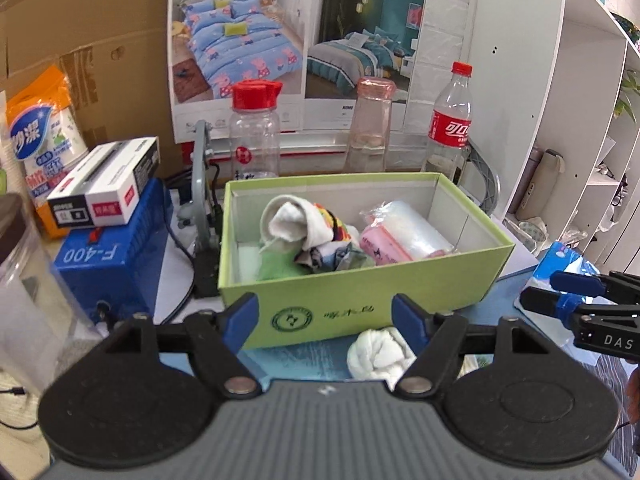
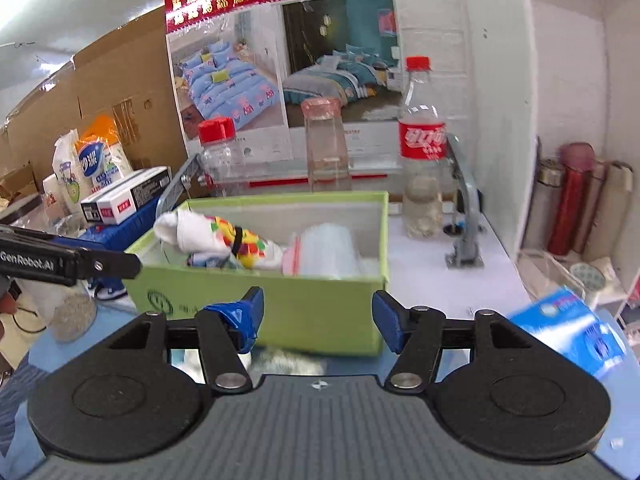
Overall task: Organize soft objects
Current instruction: 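Move left tool to the white knotted towel while right tool approaches the green leaf-wrapped zongzi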
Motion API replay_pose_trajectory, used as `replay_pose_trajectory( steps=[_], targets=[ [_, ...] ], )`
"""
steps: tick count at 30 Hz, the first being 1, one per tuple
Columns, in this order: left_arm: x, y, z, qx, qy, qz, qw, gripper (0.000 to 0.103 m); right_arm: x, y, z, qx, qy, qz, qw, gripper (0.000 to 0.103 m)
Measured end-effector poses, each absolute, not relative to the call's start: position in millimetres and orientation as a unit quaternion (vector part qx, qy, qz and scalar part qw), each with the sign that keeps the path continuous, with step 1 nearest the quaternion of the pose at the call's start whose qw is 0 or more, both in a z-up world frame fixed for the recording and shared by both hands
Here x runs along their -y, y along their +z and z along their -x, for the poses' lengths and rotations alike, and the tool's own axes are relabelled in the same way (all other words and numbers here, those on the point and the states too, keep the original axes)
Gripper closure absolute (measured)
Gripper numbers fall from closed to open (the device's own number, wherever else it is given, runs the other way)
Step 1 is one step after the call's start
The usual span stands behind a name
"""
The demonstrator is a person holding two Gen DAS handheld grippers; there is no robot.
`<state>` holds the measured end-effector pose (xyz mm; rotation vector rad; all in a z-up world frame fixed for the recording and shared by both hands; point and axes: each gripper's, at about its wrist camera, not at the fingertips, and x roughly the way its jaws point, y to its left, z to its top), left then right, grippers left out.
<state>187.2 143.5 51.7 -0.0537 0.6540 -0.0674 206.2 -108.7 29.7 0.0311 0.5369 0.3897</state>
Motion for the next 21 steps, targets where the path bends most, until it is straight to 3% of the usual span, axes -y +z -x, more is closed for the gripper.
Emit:
replay_pose_trajectory(
  steps=[12,21],
  targets=[
    [-198,-10,-115,-0.385,0.048,0.110,0.915,0.028,150,-33,-128,-0.302,0.142,-0.098,0.938,0.056],
    [-175,14,-157,-0.376,0.021,0.087,0.922,0.028,105,-28,-130,-0.302,0.243,-0.088,0.918,0.054]
  ],
)
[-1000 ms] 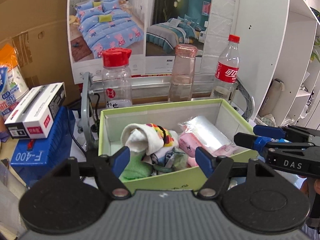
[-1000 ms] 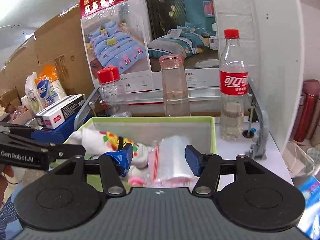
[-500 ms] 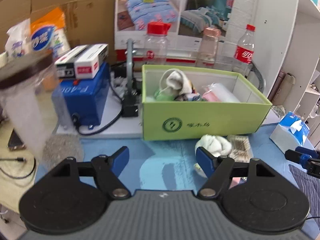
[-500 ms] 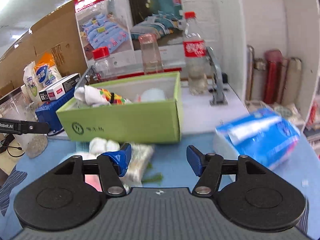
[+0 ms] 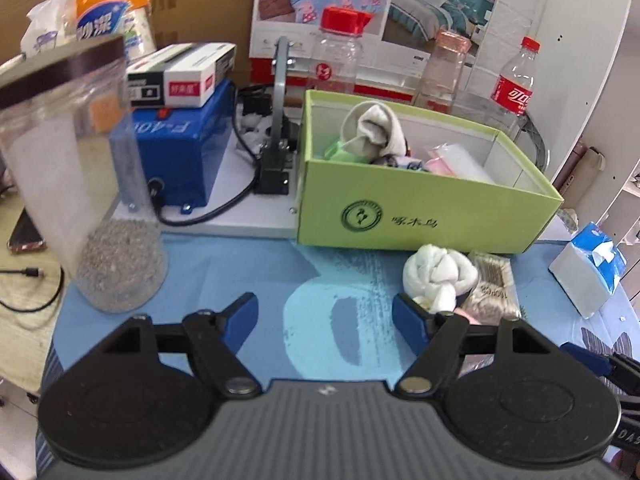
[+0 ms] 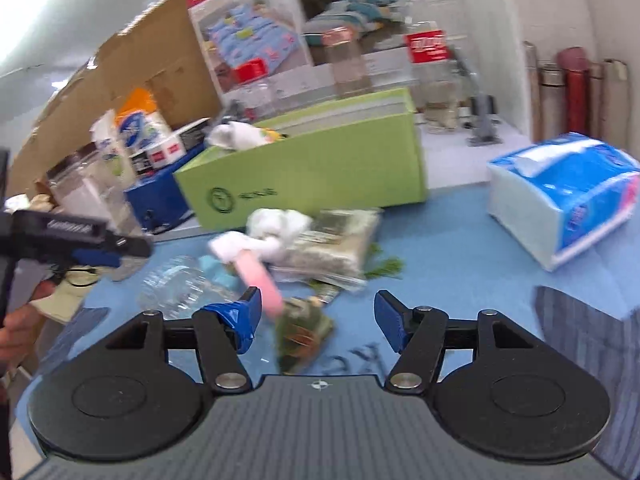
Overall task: Organize soft objects
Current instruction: 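Move left tool to the white knotted towel while right tool approaches the green leaf-wrapped zongzi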
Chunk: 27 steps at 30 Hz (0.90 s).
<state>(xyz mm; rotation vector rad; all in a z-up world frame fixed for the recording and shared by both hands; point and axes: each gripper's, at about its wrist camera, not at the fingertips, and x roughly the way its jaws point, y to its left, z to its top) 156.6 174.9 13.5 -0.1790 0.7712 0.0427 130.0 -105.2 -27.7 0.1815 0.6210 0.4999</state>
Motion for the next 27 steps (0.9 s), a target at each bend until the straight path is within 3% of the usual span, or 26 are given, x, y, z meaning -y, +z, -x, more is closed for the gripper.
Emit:
replay_pose_trajectory(
  steps=[6,10,14,18,24,25,27],
  targets=[
    [-145,21,-182,-0.374,-0.007,0.028,0.927,0.027,91,-52,-160,-0.356,0.231,-0.050,0.904,0.052],
    [-124,14,-205,-0.383,-0.035,-0.008,0.923,0.027,134,-45,-147,-0.336,0.209,-0.084,0.914,0.051],
    [-108,0,-237,-0.412,-0.064,-0.016,0.909,0.027,165,-31,-127,-0.301,0.080,-0.008,0.950,0.049],
    [-100,-24,-272,-0.467,-0.087,-0.032,0.879,0.027,187,-23,-114,-0.293,0.123,-0.081,0.945,0.049],
    [-127,-38,-292,-0.507,-0.095,0.044,0.856,0.019,175,-30,-122,-0.304,0.142,-0.100,0.937,0.049],
    [-134,-39,-288,-0.507,-0.081,0.054,0.856,0.010,173,-31,-125,-0.306,0.144,-0.102,0.936,0.049],
    [-147,-39,-276,-0.501,-0.058,0.059,0.861,0.007,173,-32,-125,-0.307,0.146,-0.103,0.935,0.049]
  ],
)
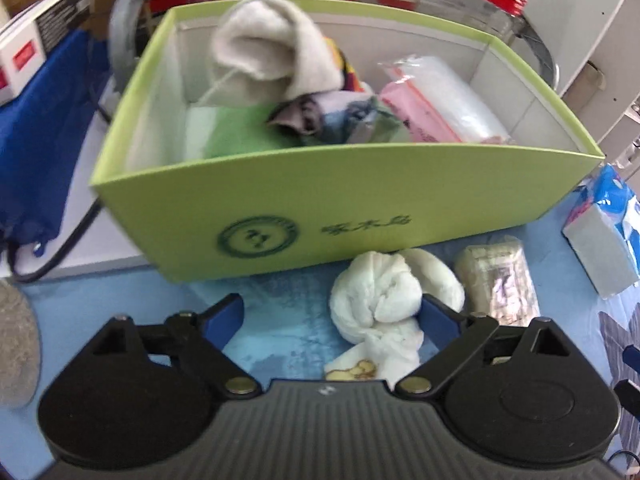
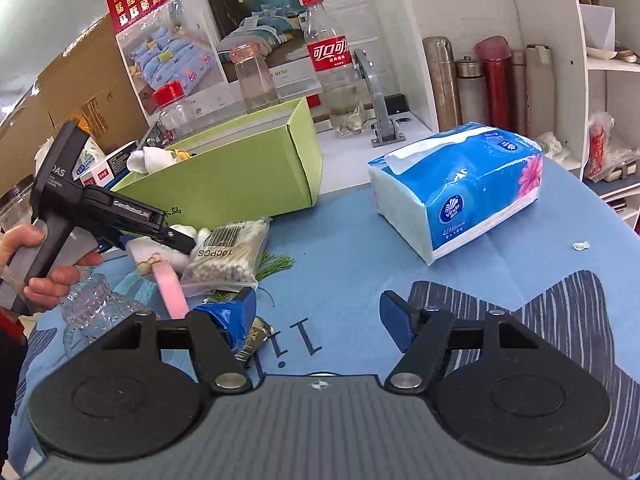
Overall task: Organize soft objects
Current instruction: 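Move left tool to the white knotted towel while right tool approaches the green leaf-wrapped zongzi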
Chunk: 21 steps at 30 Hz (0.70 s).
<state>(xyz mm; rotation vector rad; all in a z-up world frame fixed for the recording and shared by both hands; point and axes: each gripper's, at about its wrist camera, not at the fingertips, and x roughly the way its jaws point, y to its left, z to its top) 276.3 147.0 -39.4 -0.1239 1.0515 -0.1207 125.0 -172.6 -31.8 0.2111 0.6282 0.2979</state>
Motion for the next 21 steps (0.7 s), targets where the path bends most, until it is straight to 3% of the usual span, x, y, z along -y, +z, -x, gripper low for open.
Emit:
replay_pose_trajectory(
  steps=[4,9,14,21],
  targets=[
    [-179,-34,-239,-0.485,-0.018,0.077,0.871,0.007,174,-34,-125,-0.312,0.148,-0.104,0.933,0.048],
    [-215,-39,-192,-0.482,0.112,0.014,0.869,0.009,173,-33,-121,-0.305,0.157,-0.113,0.933,0.048],
    [-238,-21,-147,-0.445,0.109,0.064,0.886,0.009,167,-30,-117,-0.299,0.167,-0.111,0.933,0.048],
    [-201,0,-176,-0.410,0.050,0.059,0.909,0.009,155,-23,-115,-0.293,0.186,-0.102,0.932,0.047]
  ],
)
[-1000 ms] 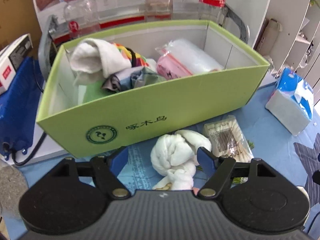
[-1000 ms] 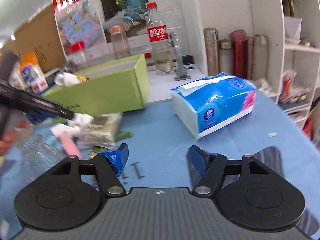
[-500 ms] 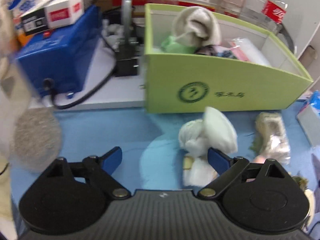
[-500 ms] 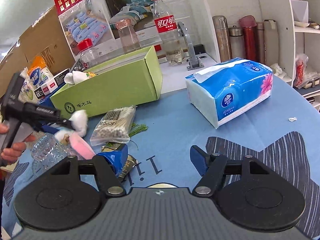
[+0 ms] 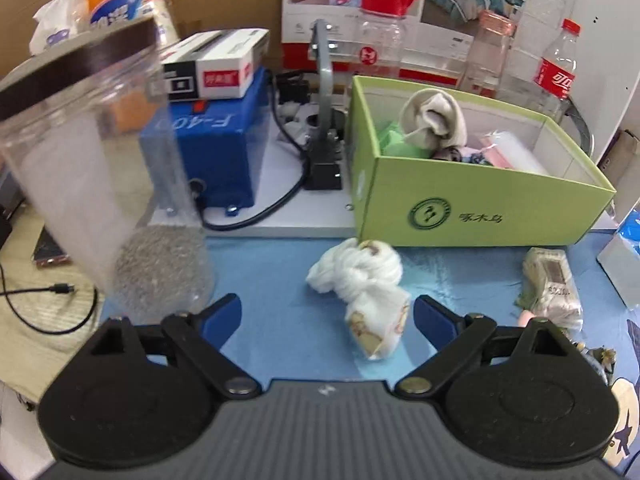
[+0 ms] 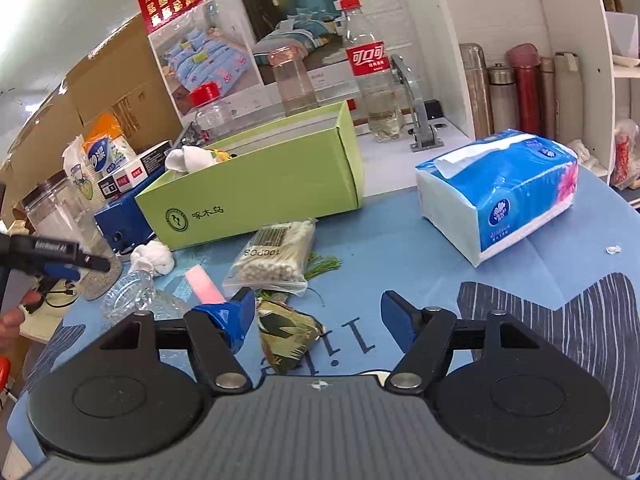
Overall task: Organize soft objects
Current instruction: 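Move left tool to the white knotted towel while right tool approaches the green leaf-wrapped zongzi, then close left gripper on the knotted towel while right gripper closes on the zongzi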
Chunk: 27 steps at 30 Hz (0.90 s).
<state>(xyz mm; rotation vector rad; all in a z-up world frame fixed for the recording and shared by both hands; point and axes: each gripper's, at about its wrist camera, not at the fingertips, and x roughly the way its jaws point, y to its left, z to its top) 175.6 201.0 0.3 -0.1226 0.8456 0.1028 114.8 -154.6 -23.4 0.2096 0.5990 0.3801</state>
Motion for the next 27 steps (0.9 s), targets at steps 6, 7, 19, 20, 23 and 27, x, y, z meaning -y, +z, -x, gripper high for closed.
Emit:
replay_pose_trajectory(
  steps=[6,7,19,20,23,27],
  targets=[
    [-179,-24,-210,-0.433,0.052,0.025,0.899,0.009,145,-25,-106,-0.306,0.204,-0.055,0.928,0.047],
    [-179,-27,-212,-0.437,0.049,0.028,0.898,0.009,142,-26,-106,-0.309,0.207,-0.043,0.927,0.047],
    [-177,-52,-235,-0.456,0.043,0.031,0.889,0.009,95,-57,-150,-0.338,0.238,0.083,0.907,0.045],
    [-177,-55,-237,-0.457,0.043,0.030,0.888,0.009,96,-58,-149,-0.335,0.238,0.080,0.908,0.045],
    [-176,-59,-238,-0.451,0.051,0.023,0.891,0.009,99,-63,-141,-0.311,0.236,0.076,0.918,0.044],
    [-180,-58,-238,-0.449,0.054,0.033,0.891,0.012,98,-61,-143,-0.314,0.235,0.078,0.916,0.043]
  ],
)
